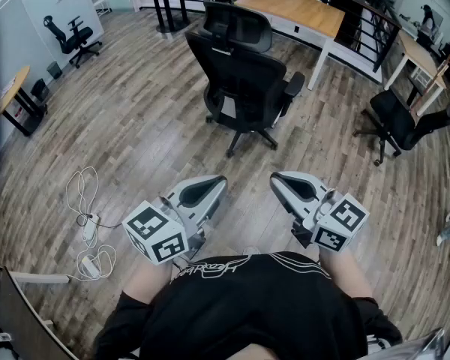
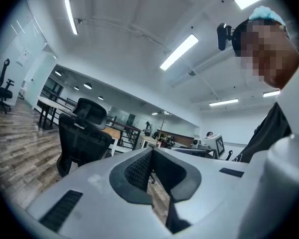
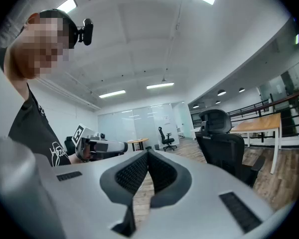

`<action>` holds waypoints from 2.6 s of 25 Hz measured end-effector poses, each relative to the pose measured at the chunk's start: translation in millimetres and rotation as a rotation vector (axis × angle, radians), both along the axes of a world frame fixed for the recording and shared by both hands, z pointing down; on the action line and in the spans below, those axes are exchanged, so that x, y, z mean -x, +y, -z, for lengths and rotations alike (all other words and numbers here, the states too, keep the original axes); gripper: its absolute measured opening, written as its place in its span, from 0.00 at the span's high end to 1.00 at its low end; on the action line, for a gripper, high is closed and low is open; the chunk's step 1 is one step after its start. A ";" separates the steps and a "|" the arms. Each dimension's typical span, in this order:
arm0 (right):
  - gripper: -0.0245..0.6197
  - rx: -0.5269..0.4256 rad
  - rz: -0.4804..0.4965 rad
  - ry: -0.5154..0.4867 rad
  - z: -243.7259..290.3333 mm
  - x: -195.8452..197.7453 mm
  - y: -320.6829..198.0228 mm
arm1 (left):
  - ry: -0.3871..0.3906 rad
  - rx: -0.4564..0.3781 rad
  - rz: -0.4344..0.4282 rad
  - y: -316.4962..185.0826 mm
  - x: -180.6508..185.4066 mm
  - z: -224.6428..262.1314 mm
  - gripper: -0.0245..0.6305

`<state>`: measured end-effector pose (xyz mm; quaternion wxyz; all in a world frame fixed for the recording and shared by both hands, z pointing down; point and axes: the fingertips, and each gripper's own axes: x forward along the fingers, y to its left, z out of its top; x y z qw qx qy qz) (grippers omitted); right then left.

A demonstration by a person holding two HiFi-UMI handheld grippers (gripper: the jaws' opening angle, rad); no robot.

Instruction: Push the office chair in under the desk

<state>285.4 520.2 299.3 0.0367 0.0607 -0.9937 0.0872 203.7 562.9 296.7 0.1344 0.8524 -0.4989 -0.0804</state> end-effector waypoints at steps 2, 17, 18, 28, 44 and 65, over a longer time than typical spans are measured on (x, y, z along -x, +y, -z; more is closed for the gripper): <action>0.90 -0.002 0.007 -0.008 3.0 -5.2 -5.3 | 0.024 -0.002 -0.007 -6.2 -7.9 4.3 0.95; 0.90 -0.033 0.118 -0.078 20.8 -36.2 -65.6 | -0.019 -0.053 0.076 -56.9 -54.8 22.5 0.95; 0.90 -0.031 0.129 -0.083 20.4 -36.6 -66.4 | -0.026 -0.050 0.091 -57.2 -55.2 21.1 0.95; 0.90 0.054 0.212 -0.067 -2.8 16.0 -77.8 | -0.014 -0.003 0.220 -59.1 0.0 -3.2 0.95; 0.90 0.192 0.124 0.035 -72.4 255.0 -170.1 | 0.043 0.153 0.186 -153.4 243.7 -84.6 0.95; 0.90 0.150 -0.023 0.077 -84.0 351.8 -331.2 | 0.018 0.227 0.003 -338.0 358.8 -106.4 0.95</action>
